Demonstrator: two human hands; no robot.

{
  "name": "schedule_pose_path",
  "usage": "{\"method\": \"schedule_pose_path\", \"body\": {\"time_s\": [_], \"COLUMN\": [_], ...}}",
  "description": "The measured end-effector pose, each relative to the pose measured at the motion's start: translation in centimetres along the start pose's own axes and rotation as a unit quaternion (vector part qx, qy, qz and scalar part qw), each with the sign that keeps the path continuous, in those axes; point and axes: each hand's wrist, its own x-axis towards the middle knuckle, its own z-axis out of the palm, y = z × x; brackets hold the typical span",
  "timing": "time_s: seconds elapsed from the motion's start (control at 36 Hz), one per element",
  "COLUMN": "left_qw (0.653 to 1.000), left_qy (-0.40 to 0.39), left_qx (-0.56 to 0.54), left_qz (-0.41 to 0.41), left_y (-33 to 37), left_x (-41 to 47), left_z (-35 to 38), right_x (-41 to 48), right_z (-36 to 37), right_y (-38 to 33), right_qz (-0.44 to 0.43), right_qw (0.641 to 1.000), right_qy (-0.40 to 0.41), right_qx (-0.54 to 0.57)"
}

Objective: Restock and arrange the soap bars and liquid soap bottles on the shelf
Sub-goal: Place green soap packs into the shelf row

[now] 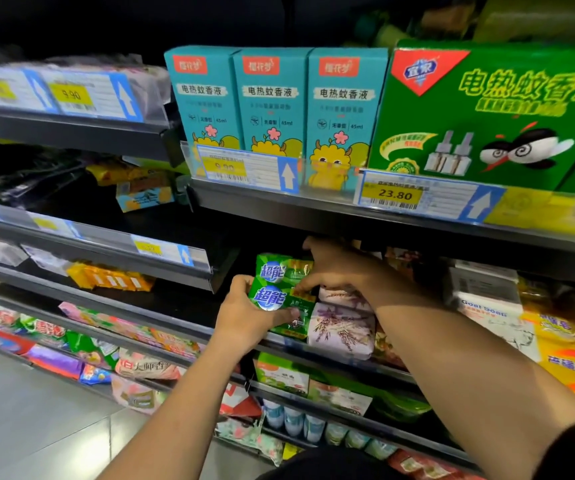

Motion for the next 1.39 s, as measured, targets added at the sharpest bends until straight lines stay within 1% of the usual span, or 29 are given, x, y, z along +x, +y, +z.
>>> {"method": "schedule_pose_path", "body": {"time_s": [0.08, 0.17, 0.22, 0.33, 0.44, 0.58, 0.67, 0.83, 0.89, 0.94, 1.03, 1.08, 1.17, 1.25, 1.36, 1.39], "left_qw": [0.999, 0.998, 0.998, 1.0, 0.996, 0.982, 0.973, 0.974, 0.975, 0.975, 0.971, 0.966, 0.962, 0.961, 0.96, 0.959], "left_qy": [-0.022, -0.05, -0.053, -0.004, 0.043, 0.091, 0.101, 0.134, 0.138, 0.137, 0.136, 0.132, 0.117, 0.089, 0.052, 0.045], "left_qx": [0.028, 0.039, 0.027, -0.006, -0.076, -0.164, -0.204, -0.182, -0.171, -0.161, -0.177, -0.199, -0.225, -0.241, -0.257, -0.258], "left_qz": [0.0, -0.004, -0.008, -0.015, -0.035, -0.031, -0.031, 0.016, 0.039, 0.065, 0.09, 0.096, 0.1, 0.101, 0.101, 0.107], "left_y": [0.2, -0.3, -0.6, -0.6, -0.5, 0.1, 0.7, 2.1, 2.3, 2.6, 3.0, 3.3, 3.8, 4.0, 4.4, 4.6], "left_x": [0.1, 0.4, 0.8, 1.1, 0.7, 0.3, 0.2, -0.7, -1.0, -1.5, -1.9, -1.9, -1.9, -2.2, -3.0, -3.2], "left_z": [-0.2, -0.5, -0.6, -0.4, 0.2, 0.8, 1.3, 1.5, 1.3, 1.0, 0.7, 0.7, 1.0, 1.4, 1.8, 2.0], "right_x": [-0.1, -0.9, -1.1, -1.5, -1.9, -2.6, -3.0, -7.0, -8.5, -10.1, -12.2, -13.2, -14.8, -16.1, -17.6, -18.2], "right_z": [0.4, 0.8, 1.0, 1.1, 0.5, -0.2, -0.5, -2.0, -2.1, -2.1, -1.6, -1.2, -0.6, 0.3, 1.2, 1.2], "right_y": [-0.1, 0.3, 0.5, 0.4, 0.6, 1.0, 1.5, 2.7, 3.3, 3.8, 4.7, 5.3, 5.2, 5.3, 5.5, 5.5], "right_qz": [-0.008, -0.014, -0.01, 0.002, 0.031, 0.078, 0.093, 0.099, 0.096, 0.081, 0.052, 0.049, 0.045, 0.043, 0.062, 0.065], "right_qw": [1.0, 0.998, 0.996, 0.987, 0.977, 0.957, 0.939, 0.903, 0.9, 0.892, 0.86, 0.845, 0.838, 0.809, 0.772, 0.768], "right_qy": [0.029, 0.049, 0.055, 0.066, 0.087, 0.114, 0.141, 0.209, 0.222, 0.235, 0.286, 0.307, 0.298, 0.3, 0.323, 0.326], "right_qx": [-0.006, 0.034, 0.069, 0.149, 0.193, 0.254, 0.298, 0.362, 0.363, 0.377, 0.419, 0.435, 0.456, 0.504, 0.544, 0.547]}}
